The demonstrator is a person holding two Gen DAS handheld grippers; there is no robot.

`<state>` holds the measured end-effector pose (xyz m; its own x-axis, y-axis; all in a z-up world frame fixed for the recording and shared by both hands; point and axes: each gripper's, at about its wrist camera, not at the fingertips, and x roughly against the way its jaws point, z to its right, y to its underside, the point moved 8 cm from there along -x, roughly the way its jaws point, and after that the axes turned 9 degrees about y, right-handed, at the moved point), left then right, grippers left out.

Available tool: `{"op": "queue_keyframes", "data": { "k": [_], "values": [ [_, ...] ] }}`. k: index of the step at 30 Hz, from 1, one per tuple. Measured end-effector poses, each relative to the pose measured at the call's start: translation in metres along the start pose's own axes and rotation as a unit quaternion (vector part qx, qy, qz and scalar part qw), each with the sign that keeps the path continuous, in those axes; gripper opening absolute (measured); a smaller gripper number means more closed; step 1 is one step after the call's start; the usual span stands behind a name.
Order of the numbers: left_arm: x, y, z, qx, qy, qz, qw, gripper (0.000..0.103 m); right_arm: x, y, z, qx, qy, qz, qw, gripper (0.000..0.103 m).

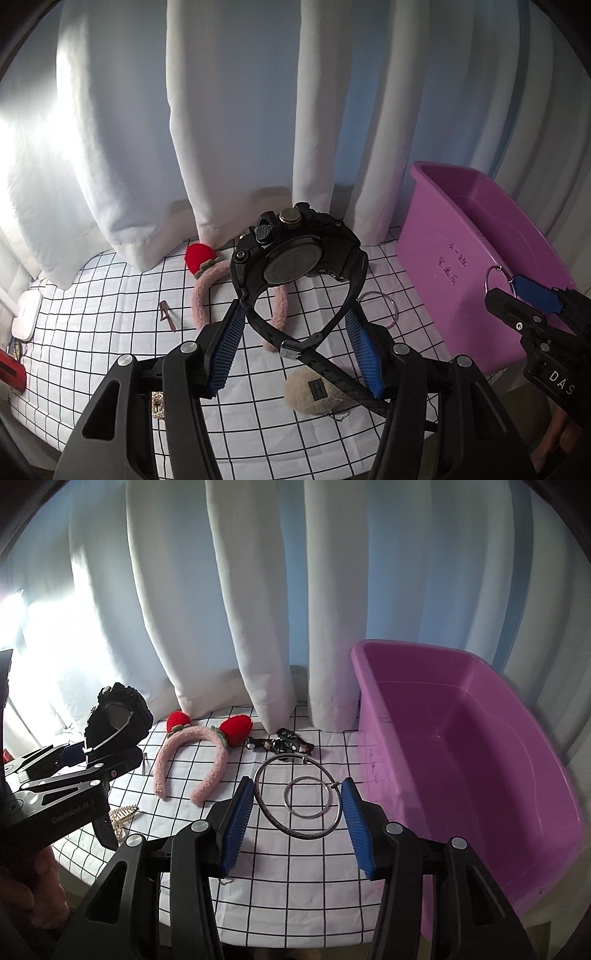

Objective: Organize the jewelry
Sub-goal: 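Carry the watch and bangle over the pink tub and open both tools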

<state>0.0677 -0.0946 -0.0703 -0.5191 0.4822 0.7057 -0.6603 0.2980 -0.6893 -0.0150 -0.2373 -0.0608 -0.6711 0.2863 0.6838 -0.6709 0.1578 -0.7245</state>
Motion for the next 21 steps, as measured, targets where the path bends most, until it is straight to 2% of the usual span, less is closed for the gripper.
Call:
{"op": "queue_keyframes", "data": {
  "k": [10,21],
  "values": [
    [-0.012,-0.039,0.085,-0.062,0.057,0.018,0.9963,0.055,0.025,-0.019,0.087,-0.047,0.054,0.034,0.997,0.047],
    [-0.044,-0.065,0.176,-0.107,0.109,0.010,0.9882,0.055,0.018,-0.011,0.166,-0.082,0.088,0.030,0.992,0.047]
  ]
}}
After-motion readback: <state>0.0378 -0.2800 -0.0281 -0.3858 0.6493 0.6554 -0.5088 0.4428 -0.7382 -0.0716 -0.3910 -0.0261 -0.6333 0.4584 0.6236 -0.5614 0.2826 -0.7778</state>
